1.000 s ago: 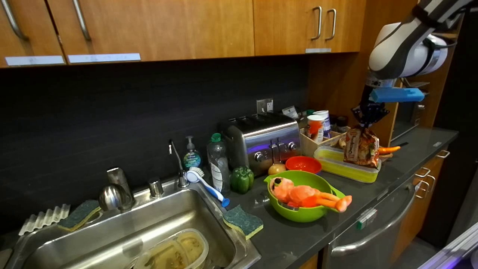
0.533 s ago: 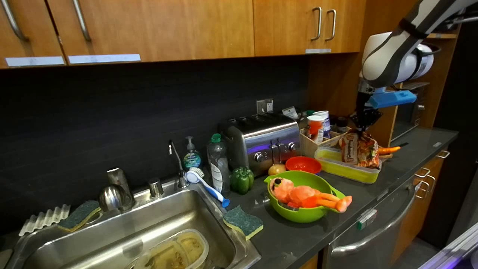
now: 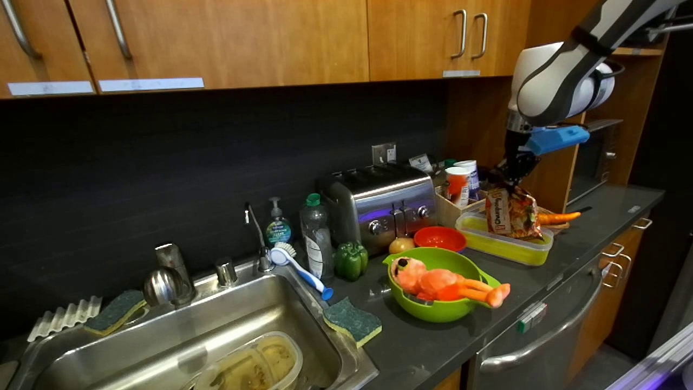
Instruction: Put the packet in the yellow bowl
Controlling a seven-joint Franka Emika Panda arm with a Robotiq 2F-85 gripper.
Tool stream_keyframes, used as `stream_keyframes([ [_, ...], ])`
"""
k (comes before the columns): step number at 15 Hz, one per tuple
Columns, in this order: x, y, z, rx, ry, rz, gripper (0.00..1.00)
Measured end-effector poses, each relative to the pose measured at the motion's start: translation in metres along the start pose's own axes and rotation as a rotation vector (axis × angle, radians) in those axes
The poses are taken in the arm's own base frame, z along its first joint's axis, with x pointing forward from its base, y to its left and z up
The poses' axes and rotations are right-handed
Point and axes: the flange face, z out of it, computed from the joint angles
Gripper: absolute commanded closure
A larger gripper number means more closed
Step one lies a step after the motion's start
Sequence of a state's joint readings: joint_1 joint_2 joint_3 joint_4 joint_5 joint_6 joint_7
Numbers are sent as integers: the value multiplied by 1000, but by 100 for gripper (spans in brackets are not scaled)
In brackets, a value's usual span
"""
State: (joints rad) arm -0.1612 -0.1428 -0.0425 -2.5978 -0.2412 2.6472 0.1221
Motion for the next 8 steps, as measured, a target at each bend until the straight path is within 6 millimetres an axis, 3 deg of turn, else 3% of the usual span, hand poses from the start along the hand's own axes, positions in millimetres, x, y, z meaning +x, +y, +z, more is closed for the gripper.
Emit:
stream_keyframes([
  [8, 7, -9, 10, 0, -13, -86, 100],
])
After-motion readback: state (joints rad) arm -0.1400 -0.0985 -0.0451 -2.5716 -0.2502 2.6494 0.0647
